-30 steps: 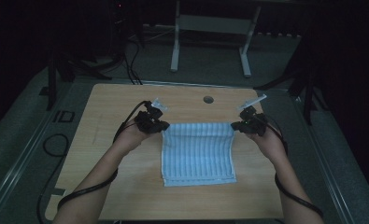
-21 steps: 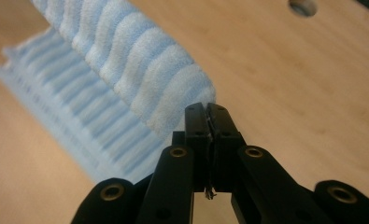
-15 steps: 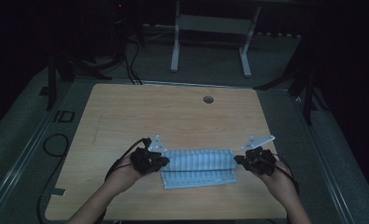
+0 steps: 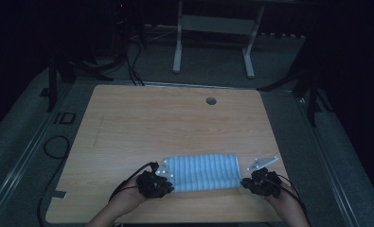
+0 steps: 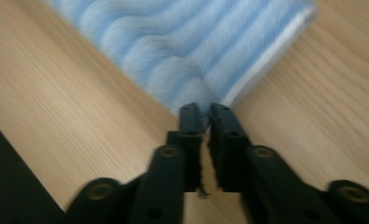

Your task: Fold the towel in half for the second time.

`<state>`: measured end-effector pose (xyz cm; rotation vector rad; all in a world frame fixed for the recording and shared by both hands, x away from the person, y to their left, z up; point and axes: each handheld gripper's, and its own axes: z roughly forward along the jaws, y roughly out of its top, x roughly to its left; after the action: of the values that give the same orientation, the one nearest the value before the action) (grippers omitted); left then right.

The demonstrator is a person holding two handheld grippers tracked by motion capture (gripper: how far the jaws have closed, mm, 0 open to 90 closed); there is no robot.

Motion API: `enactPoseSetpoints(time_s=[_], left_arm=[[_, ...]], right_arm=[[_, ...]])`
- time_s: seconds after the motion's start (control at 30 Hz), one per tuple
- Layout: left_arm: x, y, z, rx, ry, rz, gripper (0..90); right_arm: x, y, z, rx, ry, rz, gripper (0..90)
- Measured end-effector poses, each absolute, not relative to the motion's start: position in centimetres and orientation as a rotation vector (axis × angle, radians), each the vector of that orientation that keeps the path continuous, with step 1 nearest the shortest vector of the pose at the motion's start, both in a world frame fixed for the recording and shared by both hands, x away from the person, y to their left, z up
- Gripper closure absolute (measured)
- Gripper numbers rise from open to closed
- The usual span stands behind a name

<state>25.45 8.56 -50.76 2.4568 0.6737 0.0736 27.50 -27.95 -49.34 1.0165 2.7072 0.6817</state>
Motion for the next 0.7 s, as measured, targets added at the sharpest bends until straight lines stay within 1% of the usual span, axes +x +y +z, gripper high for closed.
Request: enactPoseSetpoints(time_s=[0.03, 0.07, 0.1, 0.13, 0.2, 0.23, 0.27, 0.33, 0.4, 0.43, 0.5, 0.57, 0.63, 0.7], left_arm=[[25.4, 8.7, -50.6, 2.468, 0.668, 0.046, 68.5], [25.3, 8.8, -50.2, 2.466, 0.664, 0.056, 61.9], [25.3, 9.1, -49.8, 2.449, 0.676, 0.081, 57.2], [25.4, 9.3, -49.2, 2.444, 0.675, 0.089, 56.2], [25.6, 9.7, -48.3, 2.423, 0.680, 0.126, 50.0], [25.7, 9.7, -48.0, 2.412, 0.684, 0.128, 47.9], [26.1, 9.7, -47.7, 2.402, 0.689, 0.143, 47.7], [26.7, 9.3, -47.8, 2.396, 0.702, 0.149, 43.8], [27.5, 8.6, -48.5, 2.393, 0.710, 0.143, 43.8], [28.0, 8.3, -49.0, 2.397, 0.716, 0.137, 43.8], [28.6, 7.7, -49.9, 2.405, 0.723, 0.135, 43.7], [29.1, 7.1, -50.9, 2.429, 0.715, 0.128, 43.5], [29.6, 6.7, -51.8, 2.451, 0.721, 0.118, 39.1], [30.0, 6.5, -52.6, 2.470, 0.734, 0.101, 37.9]], right_arm=[[27.4, -28.1, -49.4, 1.020, 2.704, 0.680, 77.9], [27.3, -28.2, -49.2, 1.030, 2.706, 0.681, 76.8], [27.3, -28.2, -49.0, 1.035, 2.694, 0.686, 74.6], [27.4, -28.2, -48.6, 1.031, 2.677, 0.696, 74.3], [27.6, -28.1, -47.8, 1.014, 2.657, 0.715, 68.4], [27.8, -27.9, -47.1, 1.005, 2.631, 0.732, 67.0], [28.0, -27.8, -46.7, 1.002, 2.623, 0.742, 67.0], [28.5, -27.1, -46.0, 0.992, 2.621, 0.773, 63.7], [29.3, -25.9, -46.2, 0.974, 2.647, 0.765, 62.7], [29.6, -25.3, -46.6, 0.960, 2.665, 0.755, 60.1], [30.3, -24.3, -47.6, 0.945, 2.689, 0.724, 58.8], [31.0, -23.8, -48.7, 0.942, 2.709, 0.701, 54.4], [31.7, -23.6, -49.7, 0.945, 2.724, 0.681, 52.9], [32.3, -23.6, -50.9, 0.971, 2.739, 0.653, 50.4]])
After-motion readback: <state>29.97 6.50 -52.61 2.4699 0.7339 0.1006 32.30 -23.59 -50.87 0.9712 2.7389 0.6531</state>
